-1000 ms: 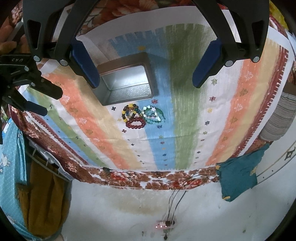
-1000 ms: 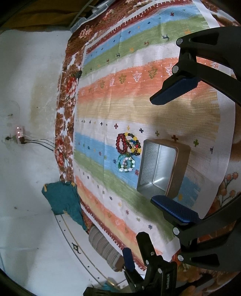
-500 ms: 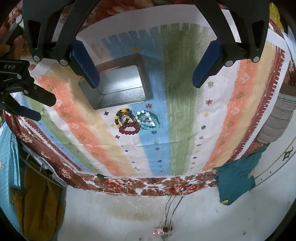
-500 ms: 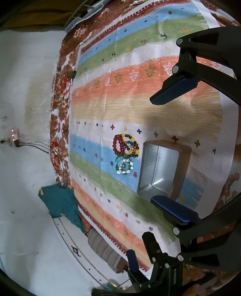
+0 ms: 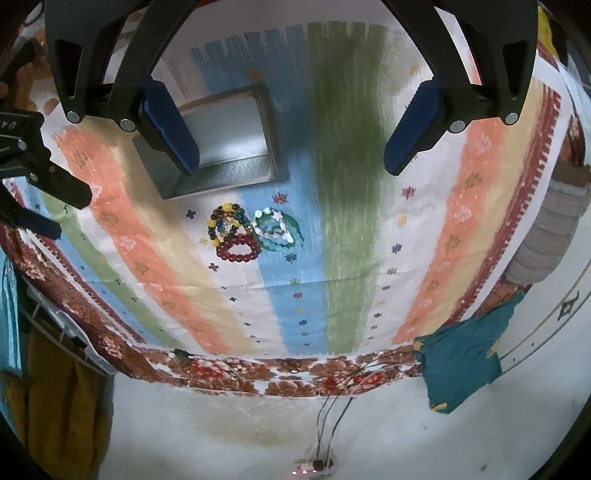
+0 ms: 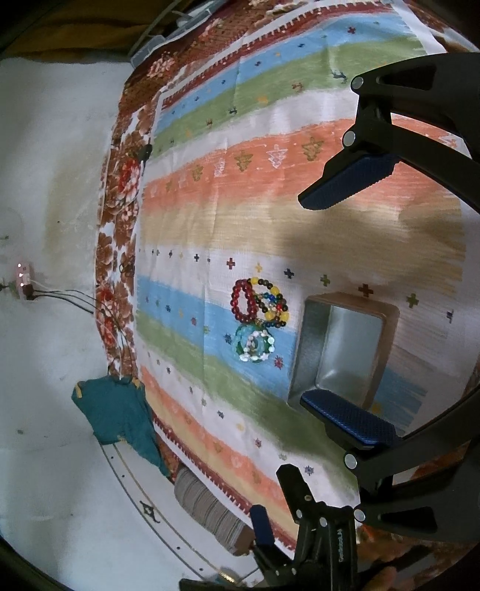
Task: Organize jewelry
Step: 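Move both grippers over the tin toward the bracelet cluster, then close left gripper on white bead bracelet while right gripper grasps red bead bracelet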
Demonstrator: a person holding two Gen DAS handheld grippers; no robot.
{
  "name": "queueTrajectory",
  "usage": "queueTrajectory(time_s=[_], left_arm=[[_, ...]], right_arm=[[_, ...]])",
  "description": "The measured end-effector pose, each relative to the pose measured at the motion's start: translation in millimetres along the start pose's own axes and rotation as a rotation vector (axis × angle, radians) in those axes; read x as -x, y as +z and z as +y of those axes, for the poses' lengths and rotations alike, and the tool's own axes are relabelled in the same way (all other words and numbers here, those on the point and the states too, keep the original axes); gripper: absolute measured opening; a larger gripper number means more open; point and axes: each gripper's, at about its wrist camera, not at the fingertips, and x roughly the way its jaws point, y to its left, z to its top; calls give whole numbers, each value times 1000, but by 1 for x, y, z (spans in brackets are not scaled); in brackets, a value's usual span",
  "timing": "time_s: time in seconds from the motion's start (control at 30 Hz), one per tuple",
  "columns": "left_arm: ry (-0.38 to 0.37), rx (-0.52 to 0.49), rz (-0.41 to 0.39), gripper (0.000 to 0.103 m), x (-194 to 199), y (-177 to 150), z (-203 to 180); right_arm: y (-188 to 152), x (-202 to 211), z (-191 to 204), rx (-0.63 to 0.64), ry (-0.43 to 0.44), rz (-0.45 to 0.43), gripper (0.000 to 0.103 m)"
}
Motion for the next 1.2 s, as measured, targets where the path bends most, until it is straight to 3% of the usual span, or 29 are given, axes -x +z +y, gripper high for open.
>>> queueTrajectory(time_s=[0.5,1.2], left_arm=[[31,-11,81,97,-48,23,6],[-39,46,184,95,-101,37,15]], right_arm=[[29,-36,-14,-50,-24,45,99],[51,-99,-22,-84,-48,152,99]])
